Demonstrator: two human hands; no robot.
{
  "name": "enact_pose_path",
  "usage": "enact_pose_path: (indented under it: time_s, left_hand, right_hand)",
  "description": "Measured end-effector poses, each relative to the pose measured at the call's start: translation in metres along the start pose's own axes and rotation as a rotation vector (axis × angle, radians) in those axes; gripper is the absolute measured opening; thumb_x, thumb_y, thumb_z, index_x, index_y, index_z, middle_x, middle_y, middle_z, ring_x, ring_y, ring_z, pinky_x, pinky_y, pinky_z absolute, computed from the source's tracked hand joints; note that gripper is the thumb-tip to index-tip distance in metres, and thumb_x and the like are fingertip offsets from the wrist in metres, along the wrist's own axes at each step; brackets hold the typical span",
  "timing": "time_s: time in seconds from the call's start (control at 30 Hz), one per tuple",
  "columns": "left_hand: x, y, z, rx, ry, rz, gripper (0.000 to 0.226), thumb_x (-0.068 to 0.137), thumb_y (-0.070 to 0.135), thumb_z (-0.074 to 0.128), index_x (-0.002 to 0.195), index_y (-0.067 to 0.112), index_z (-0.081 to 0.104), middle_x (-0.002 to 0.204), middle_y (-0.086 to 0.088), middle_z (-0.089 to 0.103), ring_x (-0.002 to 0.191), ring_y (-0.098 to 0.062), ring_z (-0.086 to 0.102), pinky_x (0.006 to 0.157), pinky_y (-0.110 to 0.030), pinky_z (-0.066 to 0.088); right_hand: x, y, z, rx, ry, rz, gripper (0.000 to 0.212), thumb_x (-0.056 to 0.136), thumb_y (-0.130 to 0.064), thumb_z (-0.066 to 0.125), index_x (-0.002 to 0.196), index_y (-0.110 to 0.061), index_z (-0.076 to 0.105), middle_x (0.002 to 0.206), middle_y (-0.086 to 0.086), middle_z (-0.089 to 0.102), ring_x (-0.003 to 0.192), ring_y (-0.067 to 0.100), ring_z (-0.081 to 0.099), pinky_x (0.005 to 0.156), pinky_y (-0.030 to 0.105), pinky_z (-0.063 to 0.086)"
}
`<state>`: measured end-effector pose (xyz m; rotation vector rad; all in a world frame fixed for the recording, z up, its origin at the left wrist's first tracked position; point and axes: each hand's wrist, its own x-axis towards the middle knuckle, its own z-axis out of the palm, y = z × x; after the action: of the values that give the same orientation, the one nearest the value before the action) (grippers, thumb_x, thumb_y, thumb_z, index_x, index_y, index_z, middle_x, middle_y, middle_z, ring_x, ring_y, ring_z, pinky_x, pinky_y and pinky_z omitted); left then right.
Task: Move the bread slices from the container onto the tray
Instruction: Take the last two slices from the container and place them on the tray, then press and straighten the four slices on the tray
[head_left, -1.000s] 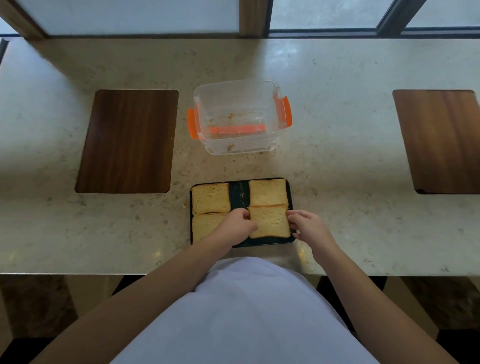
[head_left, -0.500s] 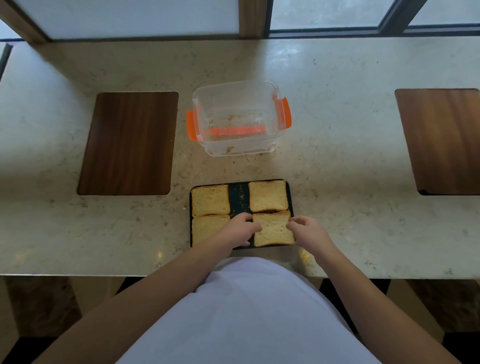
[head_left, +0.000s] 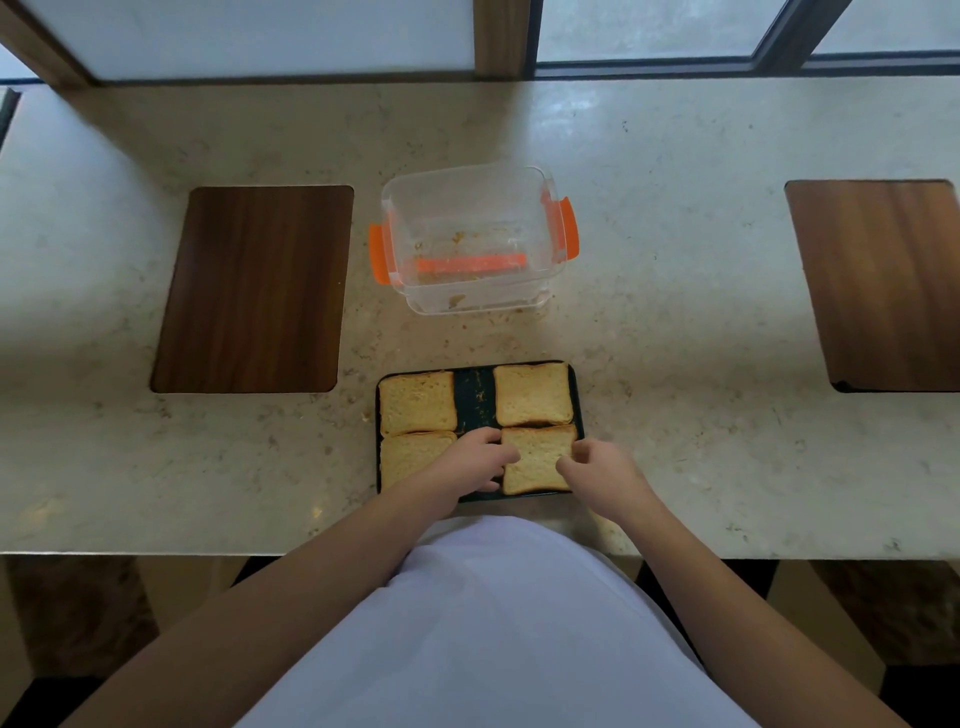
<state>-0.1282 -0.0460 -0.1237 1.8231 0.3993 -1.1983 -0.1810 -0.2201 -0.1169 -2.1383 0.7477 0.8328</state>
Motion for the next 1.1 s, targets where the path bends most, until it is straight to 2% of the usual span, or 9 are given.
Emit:
enact_pose_path:
  time_s: [0.1, 0.17, 0.3, 0.43, 0.6, 0.73, 0.83, 0.93, 1.1]
  left_hand:
    - [-0.004, -0.001, -0.004, -0.032, 0.000, -0.012, 0.065, 0.094, 0.026, 0.061, 0.152, 0.014, 0.035, 0.141, -0.011, 0.055, 0.112, -0.018, 0.060, 0.089, -0.033, 0.056]
    - [-0.010, -0.002, -0.014, -0.078, 0.018, -0.016, 0.060, 0.095, 0.023, 0.061, 0.150, 0.012, 0.038, 0.134, -0.012, 0.059, 0.110, -0.021, 0.062, 0.093, -0.038, 0.056]
    - [-0.030, -0.014, -0.054, -0.186, 0.109, 0.044, 0.040, 0.100, 0.013, 0.056, 0.139, 0.005, 0.052, 0.119, -0.015, 0.066, 0.107, -0.027, 0.066, 0.094, -0.043, 0.056]
    - [-0.045, -0.031, -0.095, -0.312, 0.336, -0.008, 0.032, 0.100, 0.006, 0.052, 0.132, 0.002, 0.056, 0.119, -0.017, 0.064, 0.107, -0.026, 0.063, 0.094, -0.041, 0.053]
    - [-0.039, -0.031, -0.111, -0.456, 0.363, -0.028, 0.025, 0.098, -0.002, 0.047, 0.077, 0.007, 0.058, 0.086, -0.012, 0.058, 0.076, -0.017, 0.056, 0.069, -0.027, 0.052]
    - [-0.028, -0.028, -0.109, -0.330, 0.347, -0.008, 0.009, 0.091, 0.009, 0.049, 0.084, 0.013, 0.046, 0.086, -0.009, 0.041, 0.077, -0.020, 0.041, 0.075, -0.036, 0.038]
    - [-0.021, -0.029, -0.108, -0.298, 0.367, -0.020, 0.021, 0.087, 0.017, 0.052, 0.069, 0.017, 0.043, 0.075, -0.003, 0.040, 0.067, -0.018, 0.037, 0.076, -0.041, 0.033]
    - [-0.021, -0.028, -0.107, -0.291, 0.378, -0.007, 0.009, 0.087, 0.028, 0.056, 0.088, 0.020, 0.059, 0.087, 0.001, 0.053, 0.081, -0.016, 0.051, 0.082, -0.039, 0.043]
    - [-0.024, -0.028, -0.107, -0.244, 0.373, 0.022, 0.012, 0.081, 0.032, 0.054, 0.073, 0.030, 0.046, 0.079, 0.006, 0.045, 0.070, -0.013, 0.043, 0.075, -0.038, 0.037]
  right_hand:
    - [-0.001, -0.004, 0.000, -0.068, -0.006, -0.016, 0.025, 0.081, -0.031, 0.051, 0.092, -0.011, 0.062, 0.085, 0.011, 0.063, 0.069, 0.022, 0.060, 0.064, 0.035, 0.049]
    - [0.001, -0.007, 0.000, -0.088, 0.008, -0.043, 0.019, 0.081, -0.031, 0.051, 0.088, -0.014, 0.057, 0.090, 0.006, 0.054, 0.063, 0.015, 0.048, 0.057, 0.031, 0.039]
    - [0.000, -0.019, -0.004, 0.079, 0.033, -0.175, 0.044, 0.092, -0.032, 0.055, 0.133, -0.017, 0.056, 0.127, 0.001, 0.058, 0.092, 0.007, 0.058, 0.078, 0.030, 0.048]
    - [-0.002, -0.042, -0.002, 0.340, -0.150, -0.138, 0.035, 0.095, -0.032, 0.055, 0.128, -0.022, 0.060, 0.116, -0.006, 0.066, 0.099, 0.007, 0.065, 0.083, 0.030, 0.059]
    - [0.009, -0.083, 0.025, 0.436, -0.331, -0.041, 0.038, 0.094, -0.029, 0.059, 0.131, -0.018, 0.059, 0.116, 0.001, 0.067, 0.104, 0.011, 0.065, 0.086, 0.032, 0.060]
    - [0.015, -0.110, 0.045, 0.345, -0.327, -0.026, 0.033, 0.095, -0.027, 0.057, 0.126, -0.016, 0.060, 0.111, 0.004, 0.064, 0.099, 0.013, 0.061, 0.080, 0.028, 0.059]
    - [0.017, -0.121, 0.054, 0.291, -0.281, -0.039, 0.037, 0.093, -0.025, 0.055, 0.122, -0.004, 0.058, 0.128, 0.022, 0.059, 0.111, 0.030, 0.059, 0.094, 0.044, 0.057]
    - [0.016, -0.128, 0.058, 0.261, -0.252, -0.033, 0.050, 0.091, -0.025, 0.054, 0.133, 0.002, 0.052, 0.139, 0.026, 0.052, 0.124, 0.041, 0.052, 0.099, 0.055, 0.049]
    - [0.016, -0.127, 0.062, 0.282, -0.265, -0.011, 0.056, 0.092, -0.027, 0.054, 0.144, -0.007, 0.046, 0.113, 0.013, 0.063, 0.097, 0.022, 0.062, 0.093, 0.043, 0.057]
